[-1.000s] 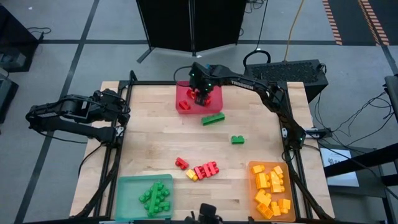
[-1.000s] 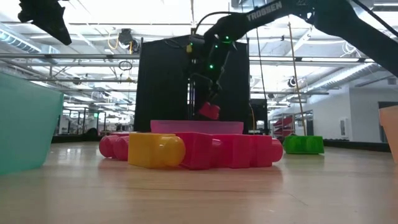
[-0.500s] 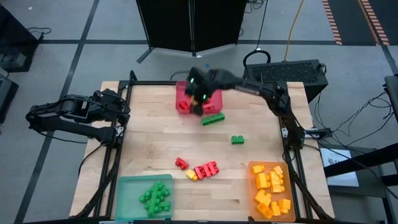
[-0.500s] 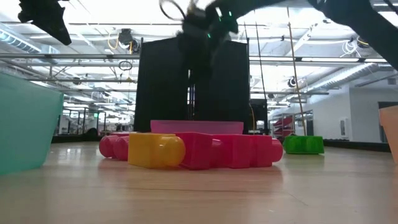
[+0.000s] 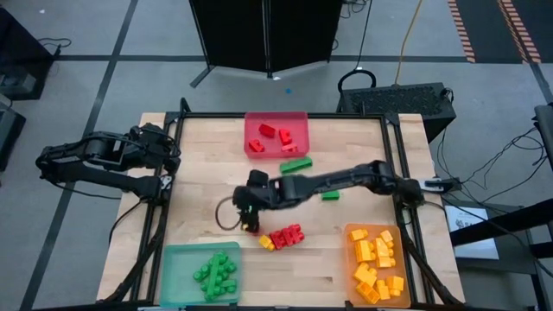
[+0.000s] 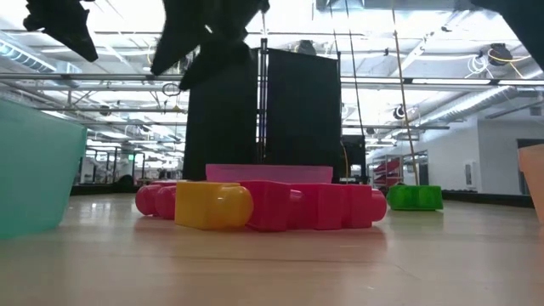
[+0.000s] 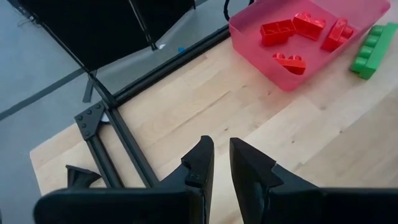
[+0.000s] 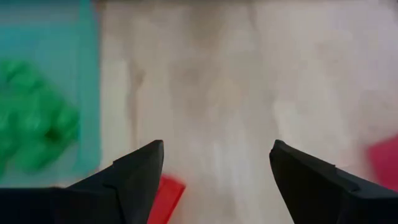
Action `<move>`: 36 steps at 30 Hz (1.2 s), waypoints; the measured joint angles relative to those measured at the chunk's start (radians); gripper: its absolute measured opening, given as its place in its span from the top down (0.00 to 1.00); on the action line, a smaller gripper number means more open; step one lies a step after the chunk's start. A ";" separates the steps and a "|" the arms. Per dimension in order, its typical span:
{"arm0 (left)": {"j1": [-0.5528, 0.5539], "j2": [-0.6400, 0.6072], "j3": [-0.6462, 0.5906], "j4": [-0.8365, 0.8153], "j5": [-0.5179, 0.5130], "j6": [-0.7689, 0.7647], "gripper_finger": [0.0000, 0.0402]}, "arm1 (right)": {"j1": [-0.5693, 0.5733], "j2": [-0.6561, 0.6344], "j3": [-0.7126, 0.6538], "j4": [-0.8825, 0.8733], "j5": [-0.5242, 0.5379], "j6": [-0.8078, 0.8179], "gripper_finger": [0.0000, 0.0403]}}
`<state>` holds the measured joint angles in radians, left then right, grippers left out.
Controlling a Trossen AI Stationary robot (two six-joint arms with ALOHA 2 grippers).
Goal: Sort blocks
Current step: Put the red game piece into the red bin
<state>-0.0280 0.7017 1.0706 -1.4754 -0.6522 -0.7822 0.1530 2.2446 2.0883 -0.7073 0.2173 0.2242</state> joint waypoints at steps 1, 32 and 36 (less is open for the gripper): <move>0.000 0.000 0.000 0.000 0.002 -0.006 0.85 | 0.014 0.001 0.001 0.007 0.046 0.021 0.29; 0.000 0.007 0.000 0.000 0.007 -0.024 0.85 | 0.077 0.224 -0.001 -0.058 -0.085 0.262 0.31; 0.000 0.007 0.000 0.000 0.006 -0.023 0.85 | 0.070 0.230 -0.001 -0.065 -0.088 0.247 0.44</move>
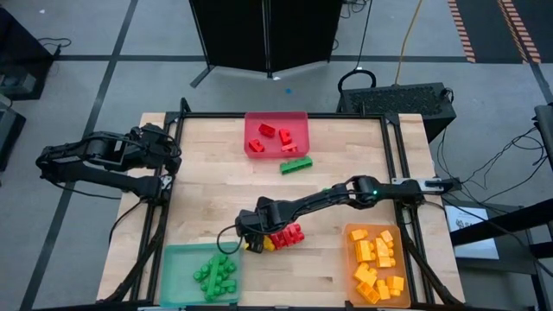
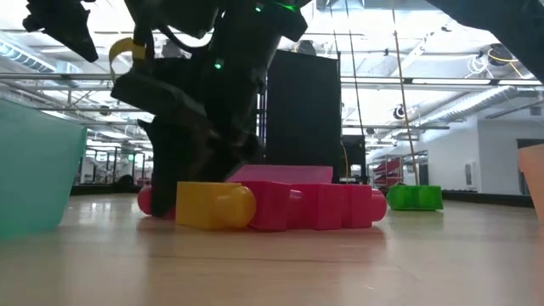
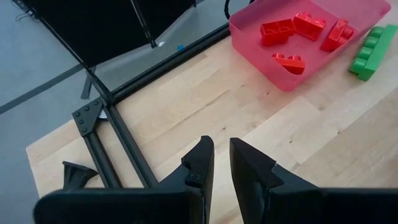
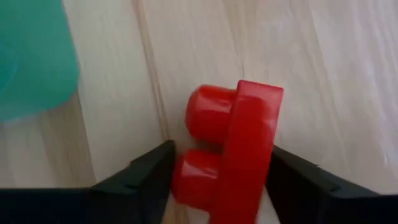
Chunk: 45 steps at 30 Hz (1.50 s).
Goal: Sort blocks
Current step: Put the red game piece into the red bin
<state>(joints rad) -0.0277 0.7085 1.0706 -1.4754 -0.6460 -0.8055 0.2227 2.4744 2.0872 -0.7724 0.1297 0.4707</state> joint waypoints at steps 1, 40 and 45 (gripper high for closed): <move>0.000 0.000 0.000 0.000 0.000 0.000 0.85 | -0.002 0.000 0.000 0.000 -0.001 -0.005 0.49; 0.000 0.000 0.000 -0.013 -0.008 0.010 0.85 | -0.596 -0.247 0.034 -0.378 -0.007 -0.406 0.63; 0.000 0.000 0.000 -0.029 -0.008 0.009 0.85 | -0.701 -0.246 0.032 -0.419 -0.003 -0.407 0.63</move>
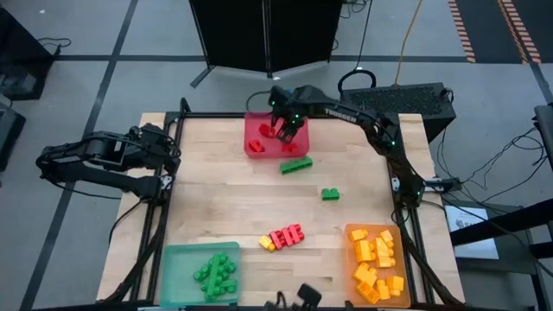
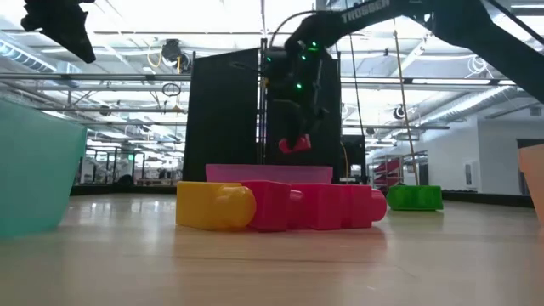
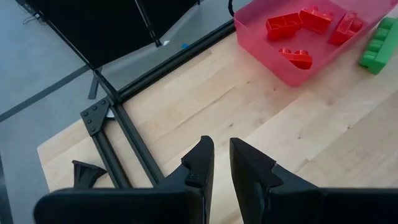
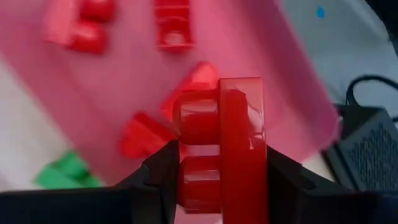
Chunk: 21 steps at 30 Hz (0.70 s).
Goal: Sort blocks
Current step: Put the red game piece into the red bin
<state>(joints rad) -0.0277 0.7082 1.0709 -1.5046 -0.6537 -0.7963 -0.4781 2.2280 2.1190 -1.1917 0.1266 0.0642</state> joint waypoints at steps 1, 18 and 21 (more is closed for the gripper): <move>0.000 0.000 0.000 -0.001 0.000 0.000 0.85 | -0.015 0.000 -0.001 -0.003 -0.004 0.001 0.63; 0.000 0.000 0.000 -0.001 0.002 0.000 0.85 | -0.076 0.001 -0.002 0.012 -0.131 0.017 0.25; 0.000 0.000 0.000 -0.001 0.002 0.000 0.85 | -0.066 -0.004 -0.002 -0.004 -0.145 -0.002 0.22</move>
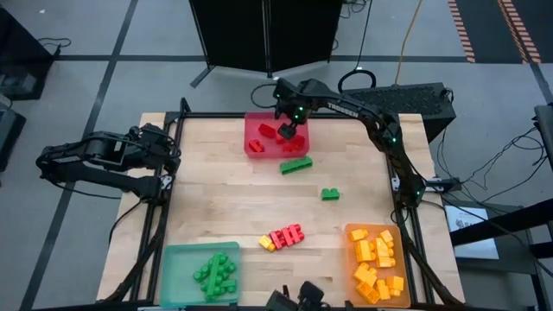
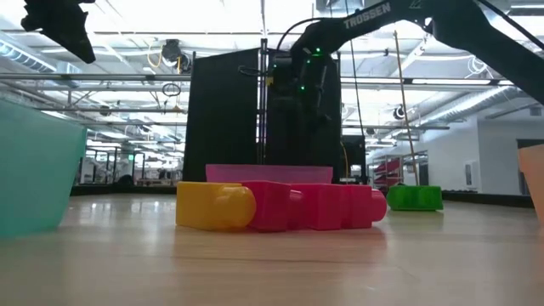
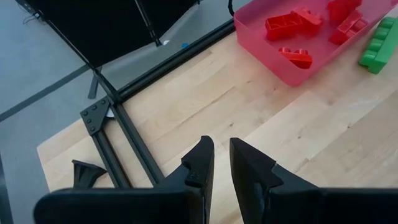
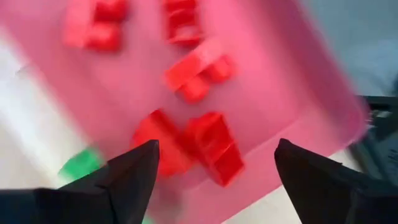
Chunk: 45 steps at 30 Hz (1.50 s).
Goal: Sort blocks
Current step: Put the red game piece into the red bin
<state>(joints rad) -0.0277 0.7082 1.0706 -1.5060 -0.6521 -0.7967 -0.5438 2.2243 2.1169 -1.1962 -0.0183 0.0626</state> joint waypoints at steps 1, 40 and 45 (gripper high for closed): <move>0.000 0.000 0.000 0.000 0.000 -0.002 0.85 | 0.006 -0.003 0.000 -0.008 -0.033 -0.016 0.23; 0.000 0.000 0.000 0.001 -0.007 -0.003 0.85 | 0.787 -0.093 -0.425 0.190 -0.119 -0.108 0.30; 0.000 0.000 0.000 0.001 -0.007 -0.003 0.85 | 0.783 -0.099 -0.500 0.255 -0.133 -0.069 0.30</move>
<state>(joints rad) -0.0277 0.7084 1.0706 -1.5047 -0.6594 -0.7998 0.2394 2.1248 1.6164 -0.9407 -0.1517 -0.0066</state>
